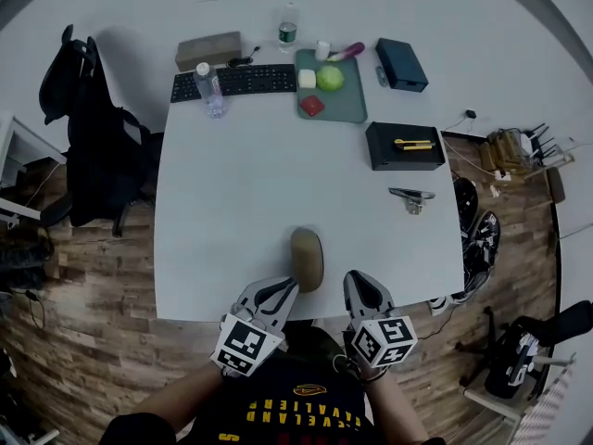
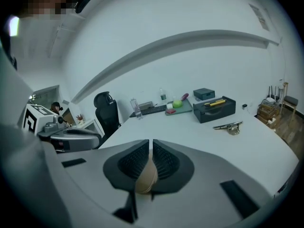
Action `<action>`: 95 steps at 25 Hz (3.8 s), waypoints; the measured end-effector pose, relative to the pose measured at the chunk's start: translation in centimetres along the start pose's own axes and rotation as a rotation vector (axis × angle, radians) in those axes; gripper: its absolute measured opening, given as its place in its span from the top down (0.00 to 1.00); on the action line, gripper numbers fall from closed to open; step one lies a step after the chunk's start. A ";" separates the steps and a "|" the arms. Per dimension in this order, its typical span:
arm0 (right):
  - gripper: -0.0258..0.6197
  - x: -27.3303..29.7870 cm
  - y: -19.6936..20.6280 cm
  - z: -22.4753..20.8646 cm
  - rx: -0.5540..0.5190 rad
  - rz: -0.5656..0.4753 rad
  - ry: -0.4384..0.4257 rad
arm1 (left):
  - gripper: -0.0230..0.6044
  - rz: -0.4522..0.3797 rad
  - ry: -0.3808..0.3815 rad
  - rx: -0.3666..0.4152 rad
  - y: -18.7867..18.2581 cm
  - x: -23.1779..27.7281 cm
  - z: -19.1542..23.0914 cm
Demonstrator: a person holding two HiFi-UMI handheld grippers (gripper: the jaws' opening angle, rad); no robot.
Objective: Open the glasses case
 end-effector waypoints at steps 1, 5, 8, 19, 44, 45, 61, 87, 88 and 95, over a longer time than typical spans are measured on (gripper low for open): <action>0.93 0.4 0.4 -0.4 0.005 0.016 -0.002 | 0.94 0.012 -0.004 -0.002 0.3 0.5 0.1; 0.93 1.8 2.1 -2.0 0.014 0.072 -0.018 | 0.91 0.062 -0.040 -0.007 1.5 2.7 0.3; 0.93 2.8 3.4 -2.6 0.017 0.113 -0.052 | 0.82 0.107 -0.081 -0.017 2.9 4.1 0.4; 0.82 5.7 8.1 -3.6 0.074 0.258 -0.175 | 0.53 0.276 -0.152 0.002 7.3 8.4 -0.2; 0.82 8.9 13.4 -4.3 0.187 0.430 -0.309 | 0.40 0.417 -0.251 0.228 11.5 11.2 0.2; 0.82 8.9 13.4 -4.3 0.190 0.432 -0.312 | 0.40 0.417 -0.250 0.232 11.4 11.2 0.1; 0.87 8.7 13.7 -3.9 0.184 0.455 -0.314 | 0.40 0.412 -0.271 0.237 11.0 10.1 0.2; 0.90 8.8 13.8 -3.2 0.143 0.455 -0.269 | 0.41 0.338 -0.335 0.160 9.6 5.1 2.6; 0.90 8.8 13.8 -3.1 0.142 0.455 -0.266 | 0.41 0.336 -0.336 0.158 9.6 5.0 2.7; 0.90 8.9 13.6 -3.1 0.136 0.454 -0.252 | 0.41 0.328 -0.350 0.138 9.5 3.8 3.8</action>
Point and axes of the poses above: the fingertips, and each gripper's own axes: x forward along the fingers, z to its left, y out of its underside, the point moved 1 cm from there along -x, backward along the fingers, and after that the axes turned 4 degrees about -z, right-handed, at the moved point
